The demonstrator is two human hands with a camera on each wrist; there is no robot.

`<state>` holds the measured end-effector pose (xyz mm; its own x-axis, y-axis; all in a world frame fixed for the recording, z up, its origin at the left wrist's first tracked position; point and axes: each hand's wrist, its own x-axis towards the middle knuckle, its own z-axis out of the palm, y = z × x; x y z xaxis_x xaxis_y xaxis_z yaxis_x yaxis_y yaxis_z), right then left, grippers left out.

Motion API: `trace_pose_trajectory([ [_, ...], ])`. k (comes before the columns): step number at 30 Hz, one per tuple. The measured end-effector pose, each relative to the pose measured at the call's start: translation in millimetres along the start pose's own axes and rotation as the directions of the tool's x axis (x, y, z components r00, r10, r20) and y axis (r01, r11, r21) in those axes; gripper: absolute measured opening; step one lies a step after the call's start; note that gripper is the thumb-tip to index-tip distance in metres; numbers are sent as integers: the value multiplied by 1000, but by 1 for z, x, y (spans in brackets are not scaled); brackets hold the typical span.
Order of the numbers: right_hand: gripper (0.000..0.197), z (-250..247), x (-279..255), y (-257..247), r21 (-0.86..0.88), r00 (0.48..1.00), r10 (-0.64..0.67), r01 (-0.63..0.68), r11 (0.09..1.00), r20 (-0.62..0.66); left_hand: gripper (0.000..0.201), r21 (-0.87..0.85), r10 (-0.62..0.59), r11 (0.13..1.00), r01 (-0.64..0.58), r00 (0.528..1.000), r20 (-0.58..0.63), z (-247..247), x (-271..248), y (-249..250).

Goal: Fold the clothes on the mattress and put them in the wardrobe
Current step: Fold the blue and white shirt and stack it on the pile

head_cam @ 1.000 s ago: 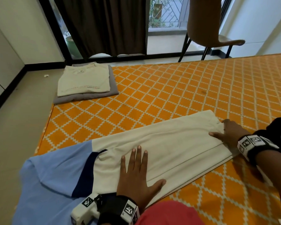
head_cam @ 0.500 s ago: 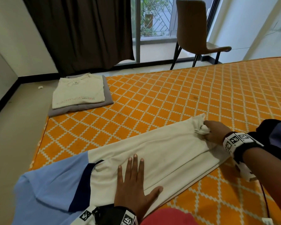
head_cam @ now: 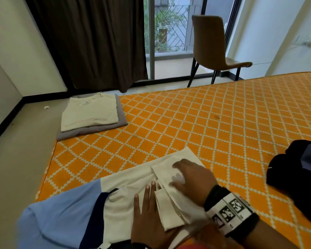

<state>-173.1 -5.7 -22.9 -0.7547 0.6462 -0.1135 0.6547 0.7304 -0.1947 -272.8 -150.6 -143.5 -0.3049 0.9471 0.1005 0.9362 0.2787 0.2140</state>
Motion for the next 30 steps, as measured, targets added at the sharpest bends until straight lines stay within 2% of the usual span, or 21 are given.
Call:
trace_pose_trajectory([
  [2,45,0,2,24,-13,986,-95,94,995,-136,105,-32,0,999,-1,999,-33,0,0,0],
  [3,49,2,2,34,-45,978,-153,148,988,-144,106,-47,2,999,-4,999,-40,0,-1,1],
  [5,73,17,3,46,-65,966,-254,250,966,-55,109,-61,16,998,-18,999,-43,-1,-1,0],
  [6,83,27,3,47,-59,960,-276,279,959,45,109,-61,22,998,-25,999,-46,-1,-2,0],
  [8,92,46,2,46,-65,945,-266,283,957,192,109,-82,9,997,-12,999,-35,-3,-1,1],
  [9,94,53,3,46,-68,944,-251,271,960,216,109,-93,-9,996,6,1000,-28,-4,-1,2],
  [14,95,65,12,48,-106,950,-211,240,965,232,97,-130,-29,991,29,1000,4,-6,-2,2],
  [16,97,68,12,48,-130,949,-218,252,959,229,78,-203,-18,979,16,1000,-5,-7,-1,-2],
  [17,97,68,13,49,-141,947,-226,262,955,227,65,-278,-63,960,35,994,-93,-9,-1,-3],
  [18,97,69,13,51,-152,947,-229,266,952,226,54,-384,-146,922,59,969,-202,-15,-1,-2],
  [19,97,68,14,53,-156,947,-227,265,951,228,51,-476,-223,876,85,944,-242,-25,1,1],
  [21,96,67,14,54,-140,947,-220,256,956,232,72,-559,-294,820,122,928,-229,-39,11,6],
  [22,95,66,14,54,-130,949,-217,251,959,228,81,-553,-287,824,123,932,-221,-45,17,8],
  [23,92,66,14,53,-118,951,-216,246,962,220,84,-483,-240,867,120,951,-194,-49,25,11],
  [25,82,65,15,54,-88,955,-217,239,967,204,84,-260,-87,962,81,996,-14,-48,40,24],
  [27,71,65,16,56,-93,952,-222,245,965,209,83,-106,8,994,-1,998,65,-39,48,40],
  [30,60,68,17,60,-81,953,-221,242,967,206,78,-42,26,999,-19,985,168,-27,47,47],
])
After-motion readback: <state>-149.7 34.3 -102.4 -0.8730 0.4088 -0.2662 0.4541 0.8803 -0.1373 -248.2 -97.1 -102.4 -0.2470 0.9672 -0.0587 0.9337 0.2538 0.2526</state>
